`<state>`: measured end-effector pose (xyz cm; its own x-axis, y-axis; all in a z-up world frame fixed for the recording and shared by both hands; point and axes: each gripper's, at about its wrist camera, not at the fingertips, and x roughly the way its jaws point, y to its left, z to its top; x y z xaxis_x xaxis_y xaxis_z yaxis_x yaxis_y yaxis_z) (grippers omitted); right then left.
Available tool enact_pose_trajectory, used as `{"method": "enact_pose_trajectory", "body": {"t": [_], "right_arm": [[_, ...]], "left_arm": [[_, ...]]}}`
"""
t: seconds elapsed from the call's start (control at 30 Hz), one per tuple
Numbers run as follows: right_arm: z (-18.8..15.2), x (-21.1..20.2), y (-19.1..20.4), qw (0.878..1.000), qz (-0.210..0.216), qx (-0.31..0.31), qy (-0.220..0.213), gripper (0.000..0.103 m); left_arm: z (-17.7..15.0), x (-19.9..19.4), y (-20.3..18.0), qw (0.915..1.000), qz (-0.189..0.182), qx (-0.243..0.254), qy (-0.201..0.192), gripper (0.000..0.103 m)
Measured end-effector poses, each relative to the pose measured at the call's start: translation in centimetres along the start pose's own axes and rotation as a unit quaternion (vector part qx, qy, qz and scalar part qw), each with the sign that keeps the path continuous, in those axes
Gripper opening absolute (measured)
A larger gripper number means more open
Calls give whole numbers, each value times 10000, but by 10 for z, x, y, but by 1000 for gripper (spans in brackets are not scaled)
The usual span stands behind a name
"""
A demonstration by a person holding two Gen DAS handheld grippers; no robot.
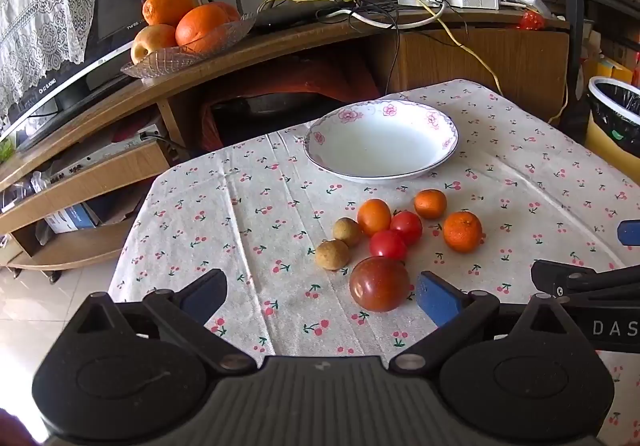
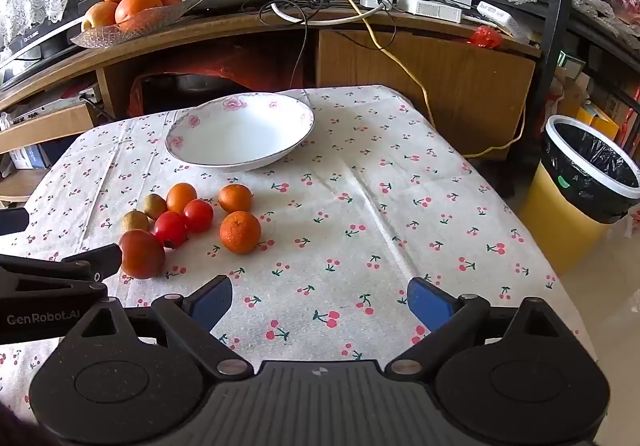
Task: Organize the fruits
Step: 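Grasp the large dark red tomato with the left tool while the right tool grasps a mandarin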
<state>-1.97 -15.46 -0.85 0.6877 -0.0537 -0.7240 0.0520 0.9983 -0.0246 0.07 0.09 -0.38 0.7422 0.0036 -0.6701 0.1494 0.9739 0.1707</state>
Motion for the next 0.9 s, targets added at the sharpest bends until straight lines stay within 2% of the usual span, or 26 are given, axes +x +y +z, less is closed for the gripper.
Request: {"method": "enact_pose_trajectory", "body": {"t": [0.4, 0.5, 0.57, 0.67, 0.8, 0.9], "right_arm": [[8, 19, 7, 9990, 398, -133, 171, 84], [14, 26, 9, 9983, 423, -360, 155, 81], [18, 30, 8, 9973, 633, -324, 207, 80], [23, 39, 6, 9956, 792, -366, 329, 77], [31, 49, 9, 9937, 1006, -448, 216, 70], [34, 56, 14, 9924, 1065, -528, 316, 66]], "left_arm": [[3, 21, 8, 9995, -236, -127, 145, 101], [6, 26, 11, 9994, -286, -127, 164, 101], [6, 29, 13, 9991, -343, -155, 187, 101], [5, 34, 14, 9988, -405, -139, 235, 101], [3, 37, 13, 9986, -466, 22, 231, 101], [3, 40, 12, 9983, -514, 53, 254, 101]]}}
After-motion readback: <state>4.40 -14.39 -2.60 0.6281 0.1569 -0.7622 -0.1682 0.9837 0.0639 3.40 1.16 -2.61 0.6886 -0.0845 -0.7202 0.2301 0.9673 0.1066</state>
